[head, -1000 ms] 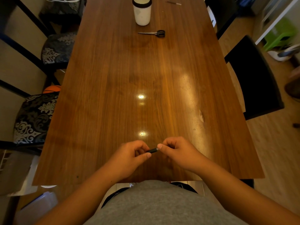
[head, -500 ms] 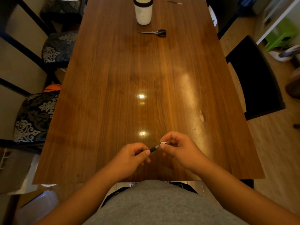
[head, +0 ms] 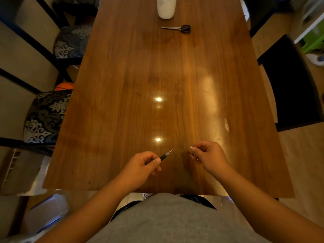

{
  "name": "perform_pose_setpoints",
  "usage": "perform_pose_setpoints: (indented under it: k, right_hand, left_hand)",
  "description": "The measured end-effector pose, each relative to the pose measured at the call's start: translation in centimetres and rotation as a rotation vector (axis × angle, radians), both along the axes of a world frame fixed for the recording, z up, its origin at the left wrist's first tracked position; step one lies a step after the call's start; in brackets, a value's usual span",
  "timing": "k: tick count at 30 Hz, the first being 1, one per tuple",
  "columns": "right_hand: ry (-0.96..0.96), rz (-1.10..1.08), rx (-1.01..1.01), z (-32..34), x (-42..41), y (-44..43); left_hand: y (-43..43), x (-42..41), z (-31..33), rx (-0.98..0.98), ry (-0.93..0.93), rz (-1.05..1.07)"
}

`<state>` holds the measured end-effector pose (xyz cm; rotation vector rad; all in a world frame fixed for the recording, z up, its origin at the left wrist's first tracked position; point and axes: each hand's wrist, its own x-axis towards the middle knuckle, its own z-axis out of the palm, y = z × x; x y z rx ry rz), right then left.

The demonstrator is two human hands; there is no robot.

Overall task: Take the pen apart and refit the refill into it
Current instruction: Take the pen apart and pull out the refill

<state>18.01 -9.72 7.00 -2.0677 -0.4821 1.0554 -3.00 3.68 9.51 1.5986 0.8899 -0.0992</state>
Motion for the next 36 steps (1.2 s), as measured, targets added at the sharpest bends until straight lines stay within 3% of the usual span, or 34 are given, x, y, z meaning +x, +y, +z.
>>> perform_pose_setpoints:
  k: [11, 20, 28, 36]
  right_hand:
    - [-0.571, 0.413, -0.267, -5.0, 1.7, 3.8]
    - [-0.621, 0.488, -0.313, -6.2, 1.7, 4.8]
    - [-0.442, 0.360, -0.229, -4.5, 1.2, 2.9]
    - [0.267, 0.115, -0.014, -0.1, -4.1, -0.4]
  left_hand:
    - [0.3, -2.8, -1.6, -0.028, 0.090, 0.091]
    - [0.3, -3.7, -2.1, -0.064, 0.091, 0.155]
    - [0.2, -2.6, -2.1, -0.075, 0.079, 0.124]
    - [-0.8, -0.2, -2.0, -0.090, 0.041, 0.047]
